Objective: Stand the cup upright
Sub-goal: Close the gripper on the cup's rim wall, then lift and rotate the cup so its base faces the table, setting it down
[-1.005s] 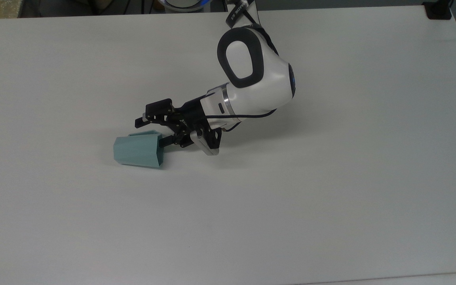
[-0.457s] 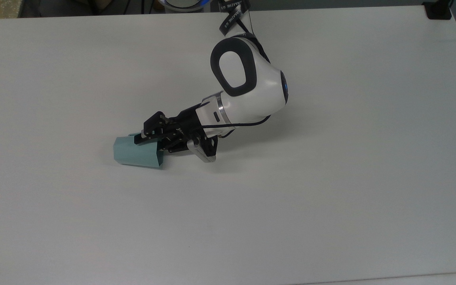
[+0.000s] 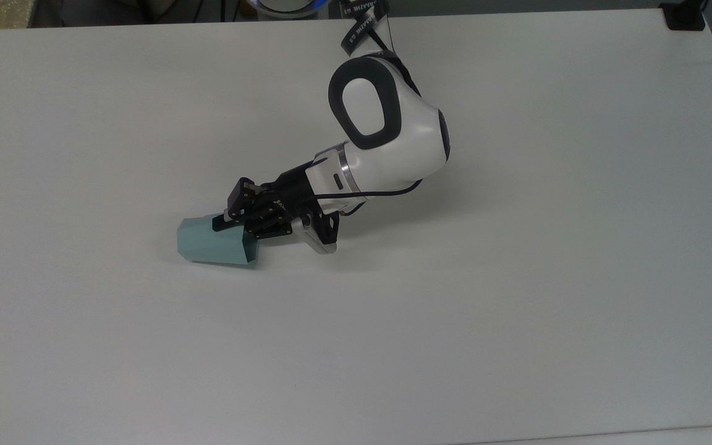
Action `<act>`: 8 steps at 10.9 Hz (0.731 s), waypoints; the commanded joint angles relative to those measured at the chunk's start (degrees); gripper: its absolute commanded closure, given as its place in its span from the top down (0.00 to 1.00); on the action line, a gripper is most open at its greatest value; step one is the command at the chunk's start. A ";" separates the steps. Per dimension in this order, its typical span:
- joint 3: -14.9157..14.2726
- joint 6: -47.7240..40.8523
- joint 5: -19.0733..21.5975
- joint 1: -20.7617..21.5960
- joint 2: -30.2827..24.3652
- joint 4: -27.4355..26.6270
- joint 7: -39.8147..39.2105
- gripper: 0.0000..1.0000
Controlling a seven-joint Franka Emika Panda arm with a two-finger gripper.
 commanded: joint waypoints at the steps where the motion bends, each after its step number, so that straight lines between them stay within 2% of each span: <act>1: -0.12 1.47 1.00 0.11 -1.64 0.71 -0.51 0.00; 3: -0.12 2.43 7.56 -0.24 -8.47 0.63 -1.04 0.00; 5: -0.12 4.62 19.93 -2.51 -16.03 -1.46 -2.43 0.00; 8: -0.04 8.40 35.86 -5.07 -26.76 -11.99 -10.87 0.00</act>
